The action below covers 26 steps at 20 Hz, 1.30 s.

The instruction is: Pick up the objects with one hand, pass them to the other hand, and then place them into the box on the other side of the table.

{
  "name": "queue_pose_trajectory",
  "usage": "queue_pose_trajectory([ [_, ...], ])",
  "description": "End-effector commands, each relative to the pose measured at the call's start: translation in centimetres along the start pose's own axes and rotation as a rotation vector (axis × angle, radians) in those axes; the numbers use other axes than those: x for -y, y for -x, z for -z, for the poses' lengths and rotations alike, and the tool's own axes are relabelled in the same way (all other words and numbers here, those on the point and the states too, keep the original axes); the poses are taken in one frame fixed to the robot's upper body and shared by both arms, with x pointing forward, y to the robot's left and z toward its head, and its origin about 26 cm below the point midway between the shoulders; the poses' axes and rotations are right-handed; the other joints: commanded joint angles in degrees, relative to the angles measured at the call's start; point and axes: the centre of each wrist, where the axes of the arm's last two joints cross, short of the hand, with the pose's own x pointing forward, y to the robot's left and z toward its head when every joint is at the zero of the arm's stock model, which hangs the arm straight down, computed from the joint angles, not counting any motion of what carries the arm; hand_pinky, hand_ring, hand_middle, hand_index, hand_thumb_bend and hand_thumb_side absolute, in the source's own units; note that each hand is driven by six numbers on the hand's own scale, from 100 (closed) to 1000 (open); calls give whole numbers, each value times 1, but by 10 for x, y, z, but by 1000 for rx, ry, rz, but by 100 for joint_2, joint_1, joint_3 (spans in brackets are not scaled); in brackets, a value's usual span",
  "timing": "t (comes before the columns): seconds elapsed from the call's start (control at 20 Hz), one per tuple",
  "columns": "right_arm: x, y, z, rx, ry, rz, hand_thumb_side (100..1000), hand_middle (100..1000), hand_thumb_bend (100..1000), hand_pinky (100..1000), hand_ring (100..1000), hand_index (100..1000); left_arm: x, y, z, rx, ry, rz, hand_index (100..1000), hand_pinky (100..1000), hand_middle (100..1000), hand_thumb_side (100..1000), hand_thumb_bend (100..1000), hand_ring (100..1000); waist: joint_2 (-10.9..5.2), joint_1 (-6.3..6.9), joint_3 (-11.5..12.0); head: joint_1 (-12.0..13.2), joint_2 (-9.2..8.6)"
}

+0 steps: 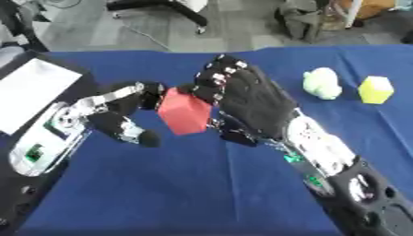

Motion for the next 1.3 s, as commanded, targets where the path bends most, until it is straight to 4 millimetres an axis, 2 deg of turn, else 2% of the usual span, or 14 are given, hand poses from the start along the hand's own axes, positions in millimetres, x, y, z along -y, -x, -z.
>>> queue_pose_trajectory([
  [0.05,9,1,4,15,25,-23,116,395,157,647,558,515,-7,-10,1,32,-23,11,789,700,685,517,835,671,-43,1,2,8,-9],
  [0.55,8,1,6,20,21,-26,115,397,157,649,558,515,-6,-16,6,47,-20,9,787,702,685,521,823,671,-45,-20,23,17,-9],
  [1.3,10,-1,9,23,33,-35,117,397,154,653,558,515,-6,-18,11,40,22,20,741,690,626,515,770,628,-51,2,0,36,-9],
])
